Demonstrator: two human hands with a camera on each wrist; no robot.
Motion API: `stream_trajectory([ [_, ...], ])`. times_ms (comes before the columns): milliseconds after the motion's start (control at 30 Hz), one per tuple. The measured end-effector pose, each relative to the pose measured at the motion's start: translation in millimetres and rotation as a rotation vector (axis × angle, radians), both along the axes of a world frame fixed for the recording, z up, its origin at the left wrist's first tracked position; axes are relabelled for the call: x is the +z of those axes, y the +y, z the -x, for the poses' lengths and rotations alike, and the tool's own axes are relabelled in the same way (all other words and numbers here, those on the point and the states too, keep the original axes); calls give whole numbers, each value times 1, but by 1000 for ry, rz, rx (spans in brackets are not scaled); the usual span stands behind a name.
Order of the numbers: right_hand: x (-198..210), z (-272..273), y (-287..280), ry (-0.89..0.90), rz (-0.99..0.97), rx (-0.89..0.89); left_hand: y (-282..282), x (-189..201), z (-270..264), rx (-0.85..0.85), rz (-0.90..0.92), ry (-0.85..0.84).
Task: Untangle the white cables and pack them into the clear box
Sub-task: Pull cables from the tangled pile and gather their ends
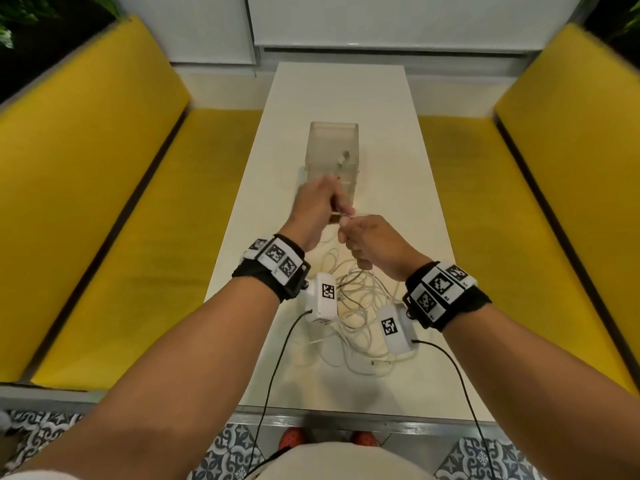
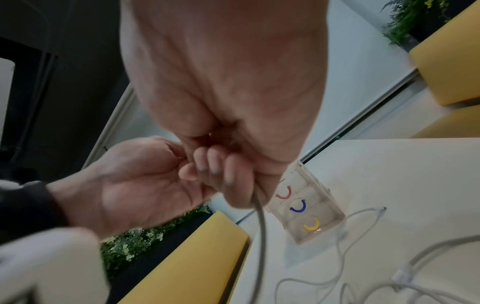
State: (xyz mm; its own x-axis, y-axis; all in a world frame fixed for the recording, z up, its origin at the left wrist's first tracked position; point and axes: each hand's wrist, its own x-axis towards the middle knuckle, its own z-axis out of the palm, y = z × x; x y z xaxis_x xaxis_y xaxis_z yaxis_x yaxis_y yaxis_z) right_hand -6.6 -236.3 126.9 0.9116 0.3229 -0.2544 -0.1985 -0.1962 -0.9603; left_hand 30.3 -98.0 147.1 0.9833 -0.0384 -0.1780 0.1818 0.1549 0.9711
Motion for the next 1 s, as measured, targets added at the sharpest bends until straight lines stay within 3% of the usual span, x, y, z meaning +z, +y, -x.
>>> stream_trajectory([
  [133, -12, 14, -4, -42, -66, 20, 33, 40, -30, 293, 243, -45],
  [267, -46, 28, -15, -21, -16, 29, 69, 73, -43, 487, 270, -184],
  [400, -78, 30, -23, -31, 69, -1, 79, 75, -39, 571, 219, -265],
  [500, -74, 24, -20, -47, 55, -103, 68, 51, -31, 450, -91, -299],
  [600, -51, 12, -12, -117, 16, -127, 48, 14, -19, 131, -425, -354],
  [667, -35, 2, -6, -174, 9, -102, 35, -7, -6, -100, -530, -354],
  [733, -21, -7, -2, -210, 7, -85, 25, -18, 4, -221, -549, -352],
  [867, -8, -16, 2, -230, -47, -100, 21, -20, 5, -202, -492, -370],
  [1000, -16, -11, 6, -223, -89, -90, 23, -19, 3, -160, -563, -375],
])
